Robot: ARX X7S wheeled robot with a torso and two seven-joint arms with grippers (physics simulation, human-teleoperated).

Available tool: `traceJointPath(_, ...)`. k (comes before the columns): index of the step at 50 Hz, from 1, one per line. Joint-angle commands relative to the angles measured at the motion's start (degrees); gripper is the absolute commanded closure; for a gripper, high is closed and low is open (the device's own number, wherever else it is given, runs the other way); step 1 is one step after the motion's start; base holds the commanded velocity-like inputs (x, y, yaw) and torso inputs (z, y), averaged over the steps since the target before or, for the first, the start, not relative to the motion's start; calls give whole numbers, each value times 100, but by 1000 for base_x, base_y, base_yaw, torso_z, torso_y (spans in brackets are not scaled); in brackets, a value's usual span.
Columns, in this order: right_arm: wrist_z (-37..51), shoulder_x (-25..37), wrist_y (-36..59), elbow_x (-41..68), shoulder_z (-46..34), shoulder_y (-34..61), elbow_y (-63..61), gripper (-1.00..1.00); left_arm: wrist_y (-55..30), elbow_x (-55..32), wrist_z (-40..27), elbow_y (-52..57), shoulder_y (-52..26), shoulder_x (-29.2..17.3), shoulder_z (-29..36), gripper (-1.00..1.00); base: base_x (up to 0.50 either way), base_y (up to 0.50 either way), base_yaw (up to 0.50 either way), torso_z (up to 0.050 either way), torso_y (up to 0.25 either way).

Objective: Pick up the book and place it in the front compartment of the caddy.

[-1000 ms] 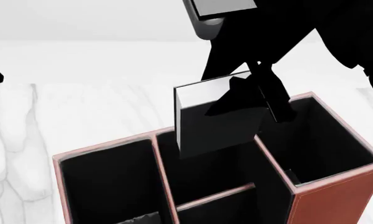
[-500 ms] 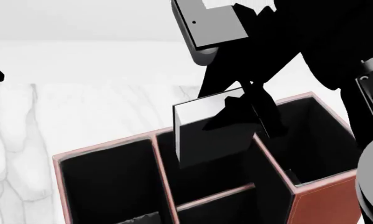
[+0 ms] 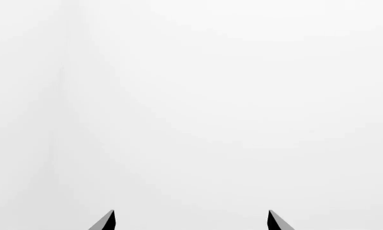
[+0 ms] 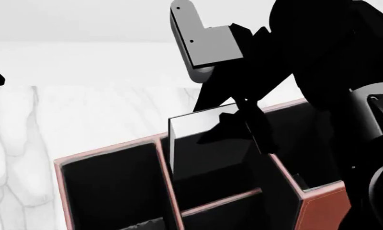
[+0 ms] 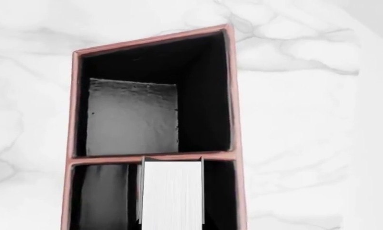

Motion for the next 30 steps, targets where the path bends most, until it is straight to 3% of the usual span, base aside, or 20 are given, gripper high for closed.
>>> traceJointPath(1, 4, -15, 114, -738, 1111, -185, -3, 100, 13, -14, -6, -7, -4, -17, -3, -100, 0, 0, 0, 0, 0)
traceJointPath(9, 3, -8, 153, -527, 866, -244, -3, 100, -2, -34, -23, 0, -28, -25, 0, -100, 0, 0, 0, 0, 1)
traceJointPath(30, 15, -82, 274, -2113, 2305, -493, -2, 100, 43, -39, -25, -28, -6, -40, 22, -100, 0, 0, 0, 0, 1)
